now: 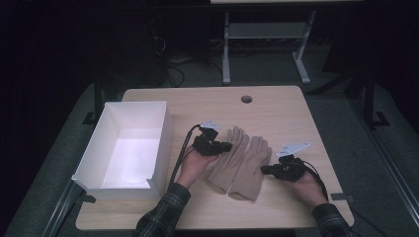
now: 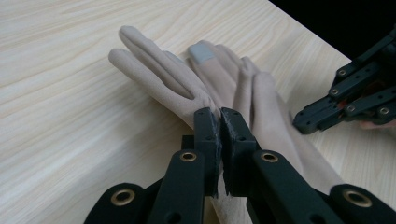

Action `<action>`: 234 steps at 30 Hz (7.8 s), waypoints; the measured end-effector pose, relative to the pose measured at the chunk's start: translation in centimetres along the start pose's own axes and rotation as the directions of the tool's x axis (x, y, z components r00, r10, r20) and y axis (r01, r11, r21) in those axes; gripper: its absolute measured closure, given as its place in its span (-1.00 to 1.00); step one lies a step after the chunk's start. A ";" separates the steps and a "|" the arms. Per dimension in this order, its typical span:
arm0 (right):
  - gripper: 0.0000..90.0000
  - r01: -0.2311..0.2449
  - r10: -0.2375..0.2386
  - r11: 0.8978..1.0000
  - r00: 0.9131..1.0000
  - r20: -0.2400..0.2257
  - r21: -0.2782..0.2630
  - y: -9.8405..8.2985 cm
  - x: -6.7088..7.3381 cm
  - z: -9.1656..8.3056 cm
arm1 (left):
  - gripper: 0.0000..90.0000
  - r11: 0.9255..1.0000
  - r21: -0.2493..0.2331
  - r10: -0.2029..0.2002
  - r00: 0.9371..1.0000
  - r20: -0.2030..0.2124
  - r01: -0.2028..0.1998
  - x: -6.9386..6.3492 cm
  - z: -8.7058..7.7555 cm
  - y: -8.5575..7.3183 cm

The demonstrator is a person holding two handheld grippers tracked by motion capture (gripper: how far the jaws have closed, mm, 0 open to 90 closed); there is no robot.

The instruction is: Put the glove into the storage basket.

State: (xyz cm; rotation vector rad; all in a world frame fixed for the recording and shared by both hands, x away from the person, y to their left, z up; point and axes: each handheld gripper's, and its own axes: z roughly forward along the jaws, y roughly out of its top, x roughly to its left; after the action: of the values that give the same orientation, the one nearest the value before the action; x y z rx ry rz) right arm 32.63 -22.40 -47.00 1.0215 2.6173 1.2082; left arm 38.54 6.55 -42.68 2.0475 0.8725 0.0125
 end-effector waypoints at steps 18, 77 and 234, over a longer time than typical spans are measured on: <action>1.00 0.011 -0.011 1.000 1.000 -0.020 -0.004 0.4 0.4 0.7 | 0.90 0.999 -0.019 0.027 0.999 0.041 -0.026 -2.5 0.6 1.7; 0.05 -0.081 0.089 0.995 0.984 0.151 -0.059 -1.9 -2.8 -3.7 | 0.99 0.984 0.124 0.108 0.981 0.161 -0.129 -8.3 6.4 -1.3; -0.72 -0.064 0.075 0.997 0.956 0.284 -0.050 -2.6 -2.5 -1.5 | 0.51 0.989 0.045 0.147 0.984 -0.097 -0.143 0.1 -16.8 5.6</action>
State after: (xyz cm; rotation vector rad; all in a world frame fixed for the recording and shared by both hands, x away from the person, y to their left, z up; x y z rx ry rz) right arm 32.71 -26.09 -48.25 1.1905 2.3451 1.0318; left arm 36.45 16.77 -28.41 2.1571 0.7879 0.1809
